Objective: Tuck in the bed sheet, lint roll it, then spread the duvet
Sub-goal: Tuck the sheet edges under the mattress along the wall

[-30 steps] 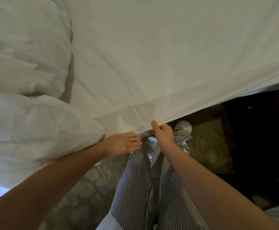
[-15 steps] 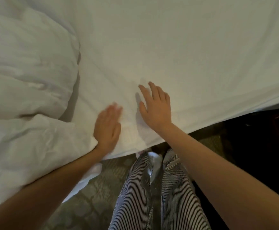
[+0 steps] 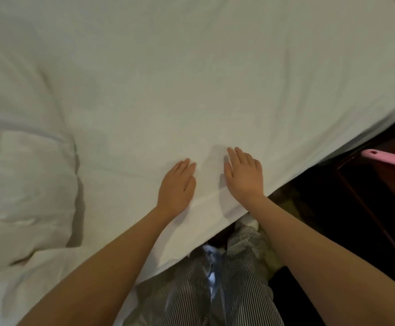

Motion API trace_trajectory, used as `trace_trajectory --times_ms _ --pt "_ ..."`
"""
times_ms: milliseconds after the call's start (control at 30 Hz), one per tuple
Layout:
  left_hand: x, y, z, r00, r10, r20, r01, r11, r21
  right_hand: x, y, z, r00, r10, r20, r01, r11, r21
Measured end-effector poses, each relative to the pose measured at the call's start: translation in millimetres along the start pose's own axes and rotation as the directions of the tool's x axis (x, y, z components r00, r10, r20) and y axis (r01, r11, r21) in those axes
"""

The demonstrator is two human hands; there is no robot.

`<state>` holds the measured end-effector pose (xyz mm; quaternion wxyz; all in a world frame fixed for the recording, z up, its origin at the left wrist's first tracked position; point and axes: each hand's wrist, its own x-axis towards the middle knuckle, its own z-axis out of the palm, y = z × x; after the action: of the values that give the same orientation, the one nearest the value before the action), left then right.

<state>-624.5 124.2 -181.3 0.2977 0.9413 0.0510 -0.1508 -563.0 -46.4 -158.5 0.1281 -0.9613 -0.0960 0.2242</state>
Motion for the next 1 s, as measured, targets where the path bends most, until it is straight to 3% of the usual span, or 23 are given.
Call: trace_trajectory --times_ms 200,400,533,700,800,867,1000 --pt "64 85 -14 0.998 0.054 0.022 -0.055 0.998 0.01 14 40 -53 0.987 0.113 -0.11 -0.101 0.988 0.113" --pt "114 198 2 0.972 0.207 0.108 -0.211 0.977 0.027 19 128 -113 0.926 0.305 -0.224 -0.245 0.933 0.262" --pt "149 277 43 0.94 0.282 0.191 -0.297 0.953 0.052 11 204 -143 0.837 0.487 -0.248 -0.364 0.836 0.41" --pt "187 380 132 0.849 0.371 0.376 -0.408 0.913 0.02 -11 298 -150 0.768 0.58 -0.273 -0.439 0.787 0.434" --pt "200 421 193 0.709 0.485 0.512 -0.614 0.781 0.112 -16 333 -138 0.71 0.644 -0.284 -0.489 0.742 0.459" --pt "204 435 224 0.63 0.443 0.638 -0.716 0.65 0.254 -21 347 -125 0.703 0.66 -0.263 -0.502 0.724 0.473" --pt "204 440 248 0.617 0.448 0.647 -0.774 0.496 0.394 -34 355 -111 0.644 0.725 -0.243 -0.548 0.659 0.515"
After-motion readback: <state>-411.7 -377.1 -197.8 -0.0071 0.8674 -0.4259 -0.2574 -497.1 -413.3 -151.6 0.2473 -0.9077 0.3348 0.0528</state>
